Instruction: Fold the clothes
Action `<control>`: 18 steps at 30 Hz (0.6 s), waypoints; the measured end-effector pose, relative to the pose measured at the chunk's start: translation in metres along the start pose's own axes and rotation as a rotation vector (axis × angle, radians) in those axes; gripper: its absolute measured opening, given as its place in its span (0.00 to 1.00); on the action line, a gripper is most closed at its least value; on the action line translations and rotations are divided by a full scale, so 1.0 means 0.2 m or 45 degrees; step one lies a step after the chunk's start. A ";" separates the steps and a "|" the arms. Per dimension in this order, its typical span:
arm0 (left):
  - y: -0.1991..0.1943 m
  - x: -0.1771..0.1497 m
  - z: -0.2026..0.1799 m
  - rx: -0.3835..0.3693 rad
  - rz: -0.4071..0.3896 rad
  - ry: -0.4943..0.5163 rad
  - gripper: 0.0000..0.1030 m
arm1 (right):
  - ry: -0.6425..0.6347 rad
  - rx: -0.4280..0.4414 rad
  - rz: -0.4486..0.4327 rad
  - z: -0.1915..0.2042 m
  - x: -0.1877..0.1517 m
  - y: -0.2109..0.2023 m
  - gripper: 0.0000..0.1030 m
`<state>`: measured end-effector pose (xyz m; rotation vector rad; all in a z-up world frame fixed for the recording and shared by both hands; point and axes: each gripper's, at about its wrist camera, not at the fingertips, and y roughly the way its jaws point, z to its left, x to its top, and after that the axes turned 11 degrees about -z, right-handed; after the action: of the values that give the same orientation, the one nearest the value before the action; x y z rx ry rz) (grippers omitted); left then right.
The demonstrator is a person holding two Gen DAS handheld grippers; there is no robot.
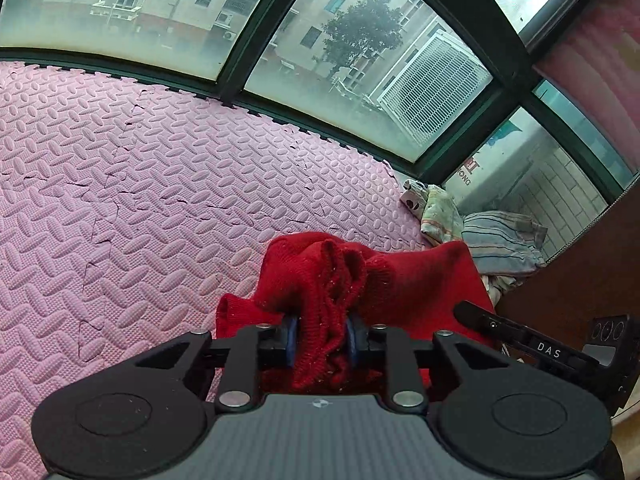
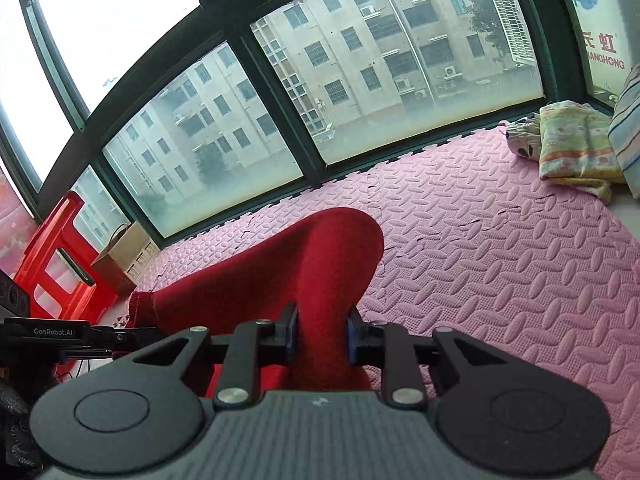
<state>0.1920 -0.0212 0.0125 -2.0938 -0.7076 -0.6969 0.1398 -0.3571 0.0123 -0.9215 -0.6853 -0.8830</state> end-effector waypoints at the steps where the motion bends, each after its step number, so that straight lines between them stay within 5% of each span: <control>1: 0.04 0.01 -0.01 -0.004 0.010 0.000 0.24 | 0.006 -0.014 -0.004 -0.03 0.01 0.00 0.21; 18: 0.50 -0.04 -0.06 0.060 0.153 0.033 0.26 | 0.068 -0.164 0.071 -0.38 -0.04 0.20 0.23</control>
<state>0.2523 -0.0855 -0.0371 -2.0619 -0.5736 -0.6337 0.1806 -0.4094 -0.0425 -1.0236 -0.5592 -0.9070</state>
